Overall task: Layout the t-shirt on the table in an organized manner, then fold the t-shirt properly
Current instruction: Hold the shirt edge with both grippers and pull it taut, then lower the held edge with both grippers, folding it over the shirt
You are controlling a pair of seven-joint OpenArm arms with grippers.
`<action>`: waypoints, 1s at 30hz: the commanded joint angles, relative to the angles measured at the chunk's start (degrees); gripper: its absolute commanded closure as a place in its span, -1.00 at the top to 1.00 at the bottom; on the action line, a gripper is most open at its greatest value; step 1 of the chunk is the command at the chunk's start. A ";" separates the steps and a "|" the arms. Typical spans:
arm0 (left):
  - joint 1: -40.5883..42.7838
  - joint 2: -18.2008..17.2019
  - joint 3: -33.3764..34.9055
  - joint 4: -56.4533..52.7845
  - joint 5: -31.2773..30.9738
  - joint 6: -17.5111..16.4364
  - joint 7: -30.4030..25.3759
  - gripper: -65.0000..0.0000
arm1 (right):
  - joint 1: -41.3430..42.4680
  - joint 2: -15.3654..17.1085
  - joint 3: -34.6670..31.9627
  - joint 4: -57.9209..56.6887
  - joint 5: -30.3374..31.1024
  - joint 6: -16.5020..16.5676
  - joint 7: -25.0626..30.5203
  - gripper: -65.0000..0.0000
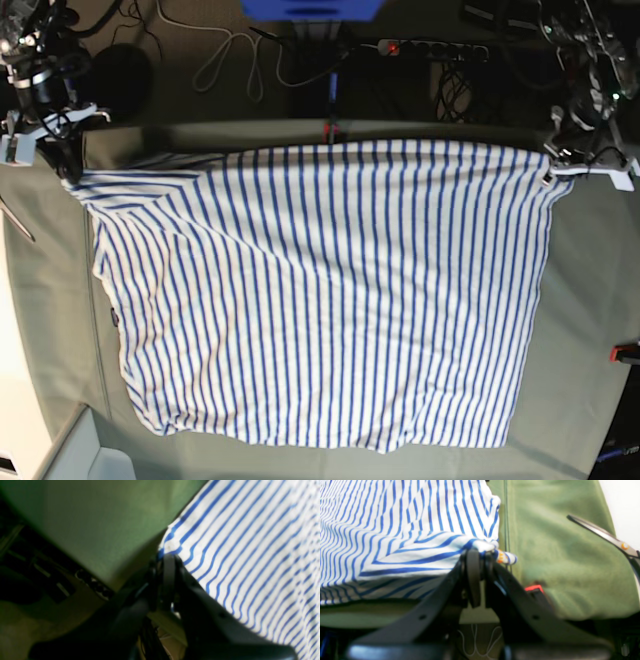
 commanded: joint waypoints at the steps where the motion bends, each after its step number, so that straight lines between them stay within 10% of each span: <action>1: -0.28 -0.57 -0.36 1.85 -0.14 -0.24 -1.07 -1.00 | -0.18 0.78 0.31 1.27 0.89 0.80 1.61 -1.00; 30: -13.29 -0.66 -0.36 6.07 -0.05 -0.24 -0.98 -1.00 | 12.74 1.92 -0.22 -4.71 -6.50 0.80 -1.99 -1.00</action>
